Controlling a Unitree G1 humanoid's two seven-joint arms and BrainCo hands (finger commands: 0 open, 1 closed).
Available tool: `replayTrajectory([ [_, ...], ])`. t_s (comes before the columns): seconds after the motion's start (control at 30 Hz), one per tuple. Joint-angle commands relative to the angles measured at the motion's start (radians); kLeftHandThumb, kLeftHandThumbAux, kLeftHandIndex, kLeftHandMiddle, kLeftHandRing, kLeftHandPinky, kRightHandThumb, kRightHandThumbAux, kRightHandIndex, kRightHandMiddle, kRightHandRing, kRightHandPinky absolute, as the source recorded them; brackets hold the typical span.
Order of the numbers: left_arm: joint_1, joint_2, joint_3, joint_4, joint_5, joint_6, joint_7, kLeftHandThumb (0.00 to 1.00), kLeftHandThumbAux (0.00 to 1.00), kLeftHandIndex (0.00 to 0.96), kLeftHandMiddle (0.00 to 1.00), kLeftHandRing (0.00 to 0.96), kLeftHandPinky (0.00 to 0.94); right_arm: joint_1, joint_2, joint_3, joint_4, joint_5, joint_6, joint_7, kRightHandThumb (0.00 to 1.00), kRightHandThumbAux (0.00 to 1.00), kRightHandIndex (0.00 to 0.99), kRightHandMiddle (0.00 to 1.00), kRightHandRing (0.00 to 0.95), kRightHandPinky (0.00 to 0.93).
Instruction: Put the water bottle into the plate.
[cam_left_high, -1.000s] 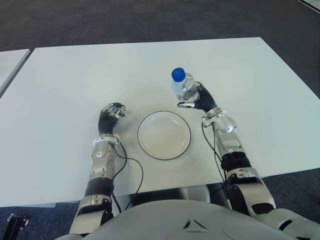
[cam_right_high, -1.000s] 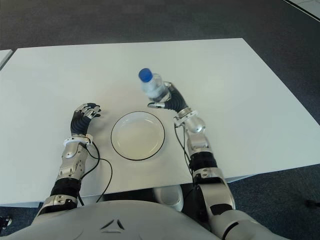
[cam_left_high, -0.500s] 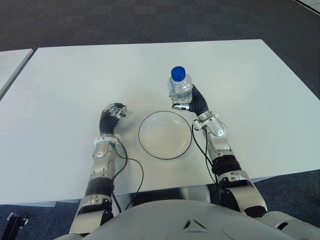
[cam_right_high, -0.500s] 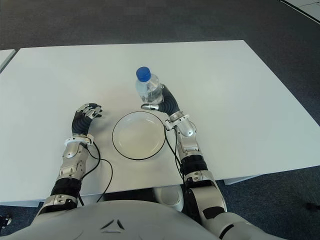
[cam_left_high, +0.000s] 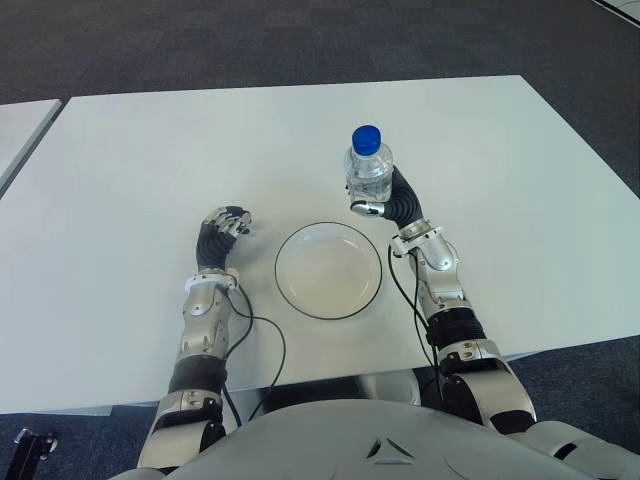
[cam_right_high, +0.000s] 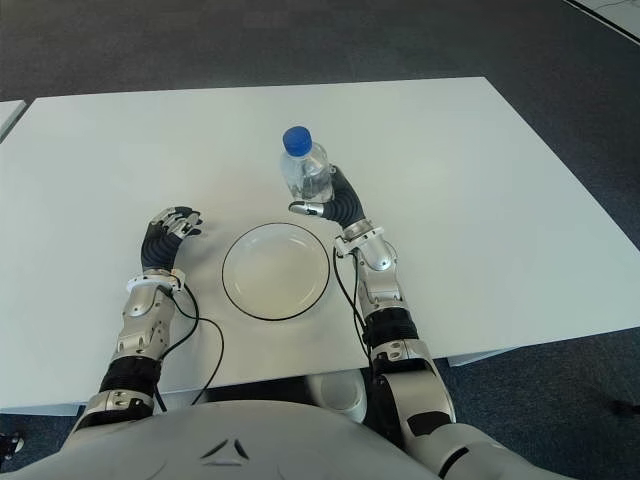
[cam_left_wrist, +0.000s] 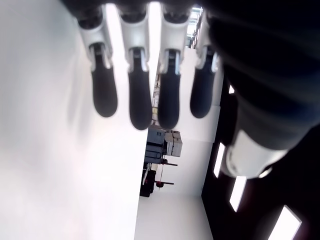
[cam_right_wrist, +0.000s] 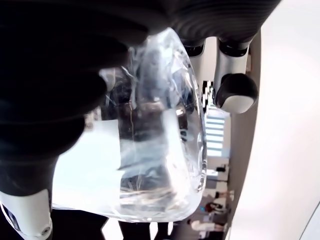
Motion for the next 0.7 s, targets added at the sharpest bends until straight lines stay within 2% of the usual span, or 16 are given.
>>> replayTrajectory([
  [0.03, 0.064, -0.011, -0.001, 0.05, -0.001, 0.077, -0.002, 0.7, 0.722, 0.417, 0.432, 0.453, 0.456, 0.027, -0.018, 0.04, -0.049, -0.172, -0.132, -0.124, 0.711, 0.716, 0.44, 0.916, 0.911, 0.897],
  [0.1, 0.064, -0.01, -0.003, 0.05, 0.001, 0.077, -0.001, 0.7, 0.722, 0.418, 0.435, 0.458, 0.461, 0.027, -0.04, 0.057, -0.059, -0.298, -0.178, -0.22, 0.711, 0.717, 0.439, 0.92, 0.914, 0.9],
  [0.17, 0.066, -0.01, -0.005, 0.048, 0.004, 0.078, 0.002, 0.7, 0.722, 0.418, 0.439, 0.461, 0.464, 0.022, -0.06, 0.069, -0.058, -0.385, -0.199, -0.291, 0.71, 0.717, 0.439, 0.922, 0.915, 0.902],
  [0.27, 0.068, -0.01, -0.007, 0.043, 0.007, 0.08, 0.005, 0.699, 0.722, 0.418, 0.442, 0.465, 0.464, 0.018, -0.084, 0.087, -0.061, -0.467, -0.2, -0.356, 0.71, 0.717, 0.439, 0.926, 0.917, 0.903],
  [0.33, 0.068, -0.012, -0.008, 0.044, 0.008, 0.082, 0.008, 0.699, 0.722, 0.418, 0.442, 0.465, 0.462, 0.014, -0.103, 0.112, -0.068, -0.558, -0.193, -0.424, 0.711, 0.717, 0.439, 0.927, 0.918, 0.904],
  [0.43, 0.068, -0.014, -0.007, 0.043, 0.007, 0.084, 0.009, 0.699, 0.722, 0.418, 0.441, 0.463, 0.461, 0.008, -0.121, 0.138, -0.069, -0.624, -0.186, -0.485, 0.711, 0.717, 0.439, 0.928, 0.919, 0.904],
  [0.7, 0.067, -0.017, -0.009, 0.046, 0.015, 0.08, 0.019, 0.699, 0.723, 0.419, 0.44, 0.46, 0.46, -0.003, -0.171, 0.215, -0.093, -0.769, -0.126, -0.576, 0.709, 0.718, 0.439, 0.933, 0.919, 0.908],
])
